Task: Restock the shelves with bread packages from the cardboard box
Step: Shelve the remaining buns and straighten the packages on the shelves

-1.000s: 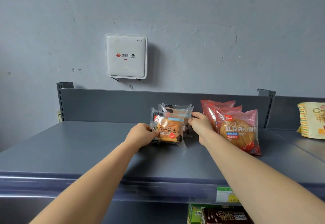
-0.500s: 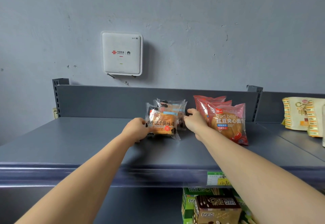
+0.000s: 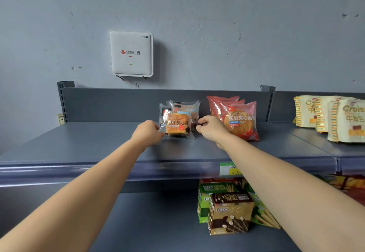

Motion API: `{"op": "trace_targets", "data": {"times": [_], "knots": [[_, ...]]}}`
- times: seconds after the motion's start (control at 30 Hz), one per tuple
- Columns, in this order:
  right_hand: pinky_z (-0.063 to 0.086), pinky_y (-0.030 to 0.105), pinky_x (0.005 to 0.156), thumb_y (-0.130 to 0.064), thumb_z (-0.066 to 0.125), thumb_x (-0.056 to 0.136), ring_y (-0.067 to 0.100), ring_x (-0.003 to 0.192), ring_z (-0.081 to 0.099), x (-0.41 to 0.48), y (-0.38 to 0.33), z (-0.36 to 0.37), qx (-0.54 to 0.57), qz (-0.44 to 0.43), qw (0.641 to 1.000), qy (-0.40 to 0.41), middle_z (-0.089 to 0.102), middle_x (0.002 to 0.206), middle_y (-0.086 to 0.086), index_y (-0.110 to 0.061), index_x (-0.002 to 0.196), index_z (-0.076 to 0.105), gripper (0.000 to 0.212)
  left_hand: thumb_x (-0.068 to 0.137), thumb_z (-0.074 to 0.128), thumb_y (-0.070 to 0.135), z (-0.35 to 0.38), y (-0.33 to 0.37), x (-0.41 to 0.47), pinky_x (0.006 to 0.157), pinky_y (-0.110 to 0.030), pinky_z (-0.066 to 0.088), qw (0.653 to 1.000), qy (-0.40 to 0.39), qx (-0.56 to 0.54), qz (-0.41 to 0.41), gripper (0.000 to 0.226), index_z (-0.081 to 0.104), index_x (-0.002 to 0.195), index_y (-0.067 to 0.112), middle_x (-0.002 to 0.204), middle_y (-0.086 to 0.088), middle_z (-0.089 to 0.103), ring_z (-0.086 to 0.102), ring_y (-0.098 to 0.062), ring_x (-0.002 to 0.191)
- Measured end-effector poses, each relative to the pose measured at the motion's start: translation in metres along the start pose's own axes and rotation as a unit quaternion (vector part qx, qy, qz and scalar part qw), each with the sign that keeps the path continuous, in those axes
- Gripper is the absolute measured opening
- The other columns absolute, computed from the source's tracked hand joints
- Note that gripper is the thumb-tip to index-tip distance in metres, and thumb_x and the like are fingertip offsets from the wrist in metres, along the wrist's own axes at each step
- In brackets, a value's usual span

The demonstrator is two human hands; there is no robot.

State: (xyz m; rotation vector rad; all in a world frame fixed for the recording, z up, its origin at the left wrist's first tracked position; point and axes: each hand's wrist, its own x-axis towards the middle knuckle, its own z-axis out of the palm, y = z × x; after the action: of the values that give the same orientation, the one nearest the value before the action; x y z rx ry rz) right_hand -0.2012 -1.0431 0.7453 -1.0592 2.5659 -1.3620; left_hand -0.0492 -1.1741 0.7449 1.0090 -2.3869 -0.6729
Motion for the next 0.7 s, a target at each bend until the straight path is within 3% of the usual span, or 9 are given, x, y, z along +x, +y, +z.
{"op": "trace_targets", "data": {"times": [0.1,0.2,0.47,0.7], "knots": [[0.043,0.029,0.089,-0.02,0.06,0.093,0.023,0.117,0.055,-0.02,0.001,-0.01,-0.011,-0.019,1.0,-0.004,0.059,0.13,0.004,-0.013,0.124,0.062,0.032,0.09,0.059,0.023,-0.004,0.007,-0.021,0.078,-0.033,0.046,0.999,0.012,0.028,0.024,0.014,0.054,0.081,0.014,0.091,-0.007,0.056,0.052,-0.024,0.085],[0.044,0.028,0.083,-0.023,0.062,0.092,0.02,0.109,0.058,-0.042,0.006,-0.025,-0.019,-0.041,0.999,-0.008,0.065,0.12,0.002,-0.014,0.113,0.068,0.024,0.09,0.06,0.024,-0.005,0.015,-0.045,0.082,-0.034,0.049,0.997,0.034,0.049,0.04,0.02,0.069,0.099,0.008,0.1,-0.009,0.068,0.061,-0.027,0.094],[0.049,0.03,0.085,-0.022,0.061,0.091,0.016,0.102,0.06,-0.13,0.035,-0.072,-0.055,-0.073,0.996,0.007,0.068,0.11,-0.004,-0.018,0.106,0.071,0.018,0.09,0.056,0.021,0.015,0.041,-0.136,0.075,-0.03,0.045,0.988,0.1,0.086,0.085,0.022,0.07,0.104,0.011,0.105,-0.008,0.069,0.06,-0.027,0.096],[0.052,0.034,0.086,-0.027,0.06,0.092,0.019,0.103,0.062,-0.199,0.063,-0.086,-0.129,-0.071,0.989,0.0,0.068,0.114,-0.001,-0.021,0.108,0.07,0.02,0.089,0.059,0.023,0.034,0.037,-0.204,0.077,-0.032,0.049,0.99,0.061,0.105,0.067,0.017,0.07,0.099,0.014,0.102,-0.008,0.069,0.061,-0.029,0.096]]}}
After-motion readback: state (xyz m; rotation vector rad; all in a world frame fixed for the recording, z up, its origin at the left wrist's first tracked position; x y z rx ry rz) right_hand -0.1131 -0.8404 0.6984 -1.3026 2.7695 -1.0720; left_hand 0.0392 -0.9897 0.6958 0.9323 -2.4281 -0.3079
